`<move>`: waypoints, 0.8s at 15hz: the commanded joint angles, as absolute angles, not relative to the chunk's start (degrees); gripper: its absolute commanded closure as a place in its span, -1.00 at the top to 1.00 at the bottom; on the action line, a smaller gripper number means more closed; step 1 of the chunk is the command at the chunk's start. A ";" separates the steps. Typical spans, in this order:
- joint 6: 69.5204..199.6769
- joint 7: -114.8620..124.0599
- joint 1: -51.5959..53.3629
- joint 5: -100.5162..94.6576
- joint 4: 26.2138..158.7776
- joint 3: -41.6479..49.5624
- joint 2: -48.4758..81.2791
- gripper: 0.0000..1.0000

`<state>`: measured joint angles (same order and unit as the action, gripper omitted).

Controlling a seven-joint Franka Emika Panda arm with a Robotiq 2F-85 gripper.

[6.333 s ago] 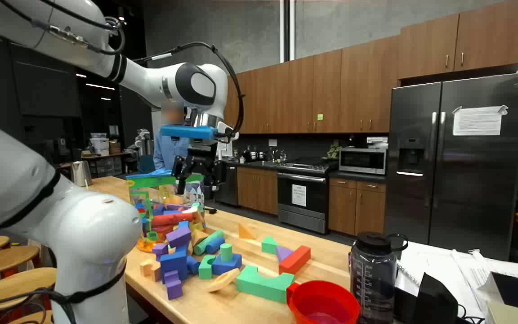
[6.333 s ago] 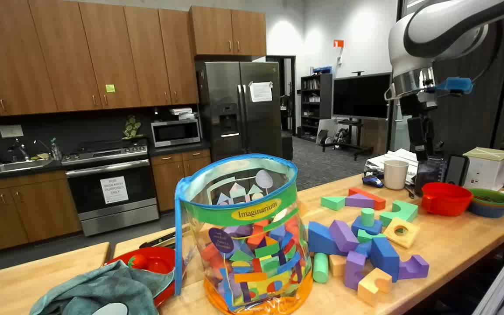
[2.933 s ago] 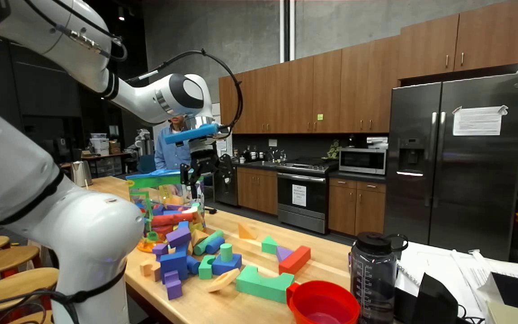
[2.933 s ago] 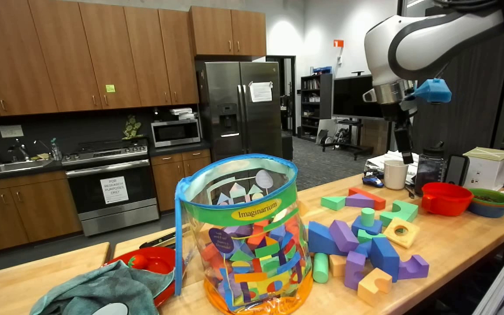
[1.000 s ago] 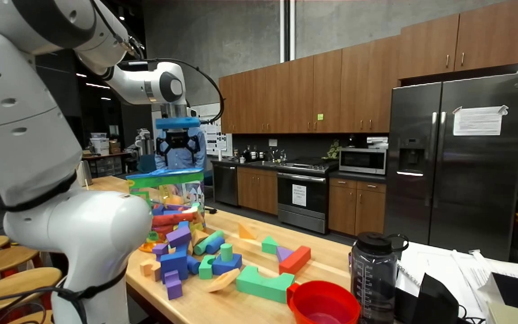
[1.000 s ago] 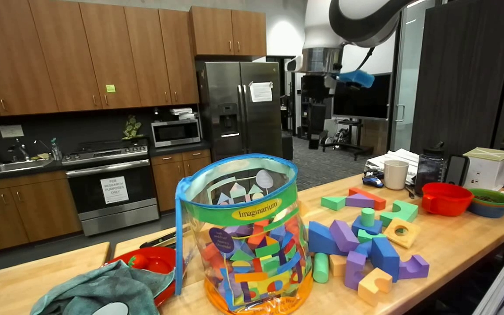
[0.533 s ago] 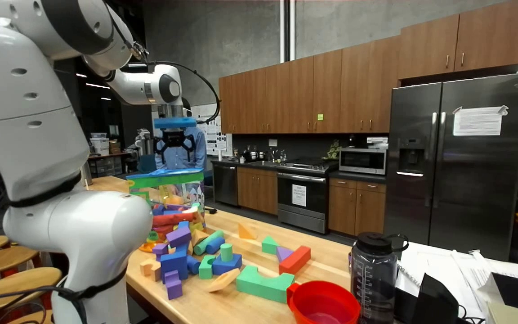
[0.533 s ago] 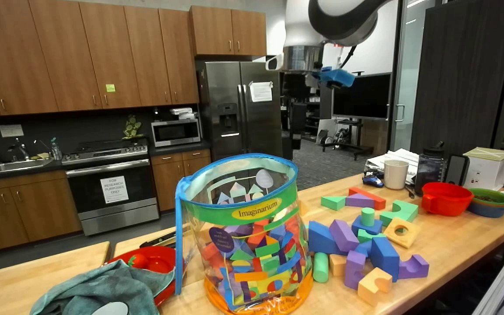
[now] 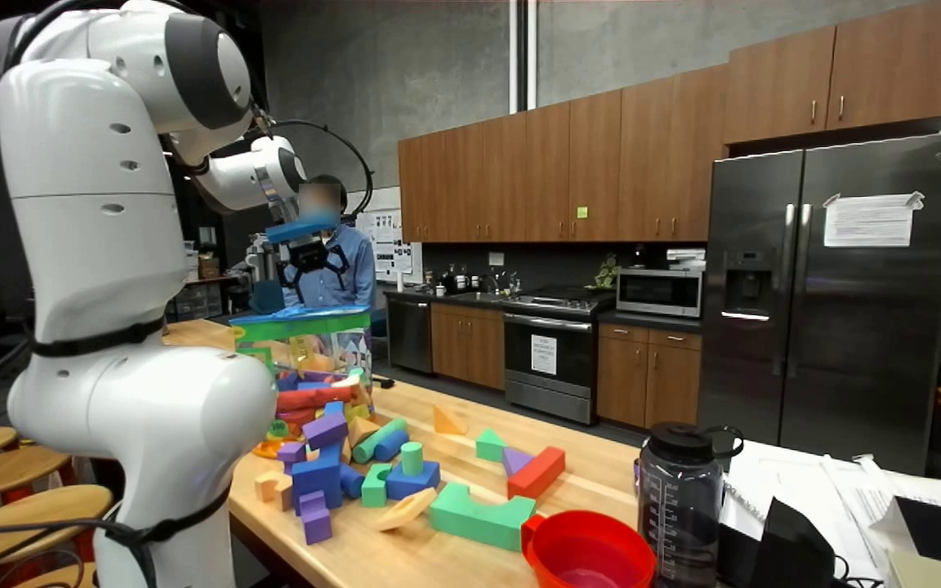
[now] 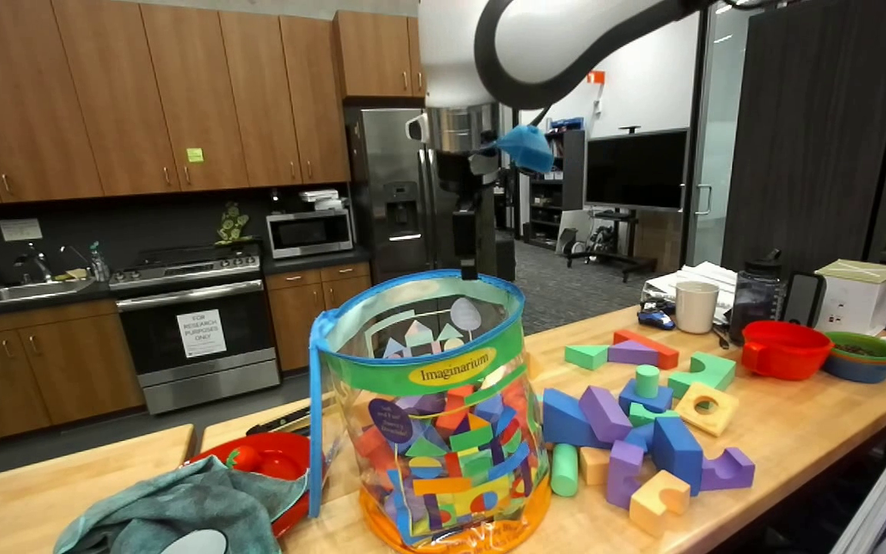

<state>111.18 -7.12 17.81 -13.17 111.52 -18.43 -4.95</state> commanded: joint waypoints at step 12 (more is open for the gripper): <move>93.07 -11.33 21.15 -11.33 98.91 -21.07 5.67 1.00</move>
